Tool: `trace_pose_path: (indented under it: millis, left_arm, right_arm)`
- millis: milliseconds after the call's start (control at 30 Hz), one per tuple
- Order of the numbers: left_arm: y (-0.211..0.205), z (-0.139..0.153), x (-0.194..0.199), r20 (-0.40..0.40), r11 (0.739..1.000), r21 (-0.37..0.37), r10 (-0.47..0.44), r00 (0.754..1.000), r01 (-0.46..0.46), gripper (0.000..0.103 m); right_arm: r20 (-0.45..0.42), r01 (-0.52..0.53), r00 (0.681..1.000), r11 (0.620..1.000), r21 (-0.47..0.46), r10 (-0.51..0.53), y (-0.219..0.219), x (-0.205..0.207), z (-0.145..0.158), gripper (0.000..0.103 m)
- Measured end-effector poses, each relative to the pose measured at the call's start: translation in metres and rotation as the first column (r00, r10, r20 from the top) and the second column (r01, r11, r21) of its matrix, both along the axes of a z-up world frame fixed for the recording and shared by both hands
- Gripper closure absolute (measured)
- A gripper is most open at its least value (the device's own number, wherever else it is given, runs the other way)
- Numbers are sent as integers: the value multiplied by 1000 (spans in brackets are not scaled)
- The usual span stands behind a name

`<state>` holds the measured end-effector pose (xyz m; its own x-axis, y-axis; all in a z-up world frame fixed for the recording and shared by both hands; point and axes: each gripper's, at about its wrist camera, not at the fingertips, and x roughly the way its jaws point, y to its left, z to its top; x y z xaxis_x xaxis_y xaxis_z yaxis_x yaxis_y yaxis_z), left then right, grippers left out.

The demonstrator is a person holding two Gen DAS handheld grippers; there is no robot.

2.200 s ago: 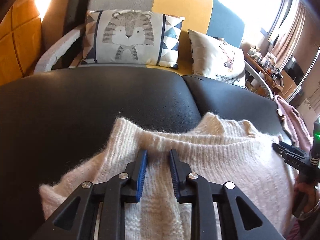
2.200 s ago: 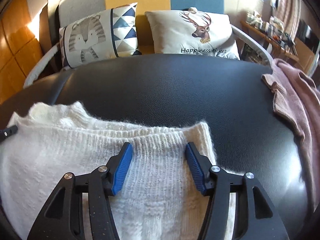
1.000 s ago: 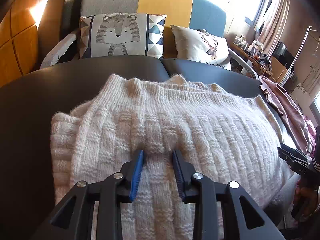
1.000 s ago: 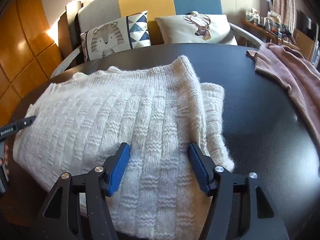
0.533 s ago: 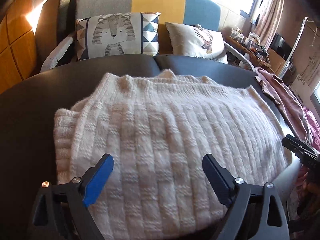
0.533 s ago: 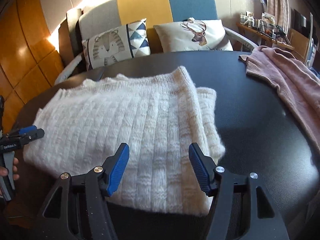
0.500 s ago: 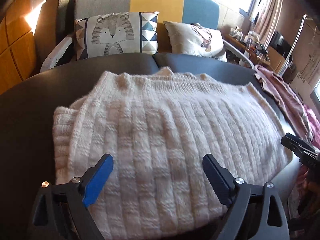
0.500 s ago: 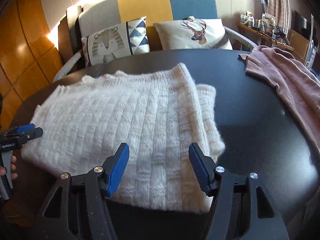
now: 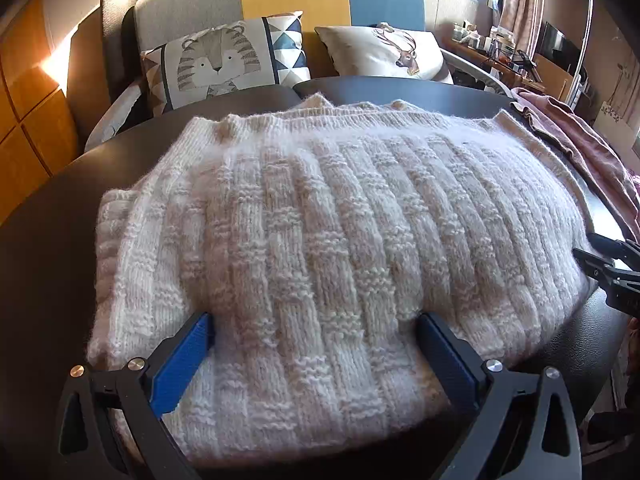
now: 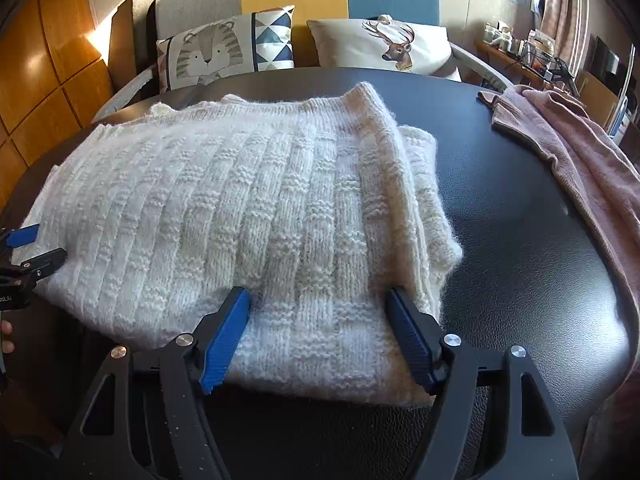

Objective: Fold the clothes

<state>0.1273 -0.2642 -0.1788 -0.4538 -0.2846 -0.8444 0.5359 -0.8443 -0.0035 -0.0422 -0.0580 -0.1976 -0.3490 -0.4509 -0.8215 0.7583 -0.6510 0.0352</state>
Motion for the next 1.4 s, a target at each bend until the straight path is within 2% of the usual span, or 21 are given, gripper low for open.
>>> trace_pose_path:
  millis: [267,467,633,1400]
  left_arm:
    - [6,21,0,-27,1000,-3,-8,1000,7,0]
    - [11,0,-7,21,1000,1,-12,1000,12,0]
    - [11,-3,-5,10,1000,-9,-16,1000,16,0]
    - [10,-6,2,-21,1000,10,9,1000,-8,0]
  right_arm:
    - [-2,3,1000,1000,-24,-3,-9,7,20,29]
    - [13,-1,1000,1000,15,1,-13,6,3,29]
    - [10,-4,1000,1000,17,4,-13,6,-1,24]
    - [8,0,1000,1000,9,0,-14,6,-3,21]
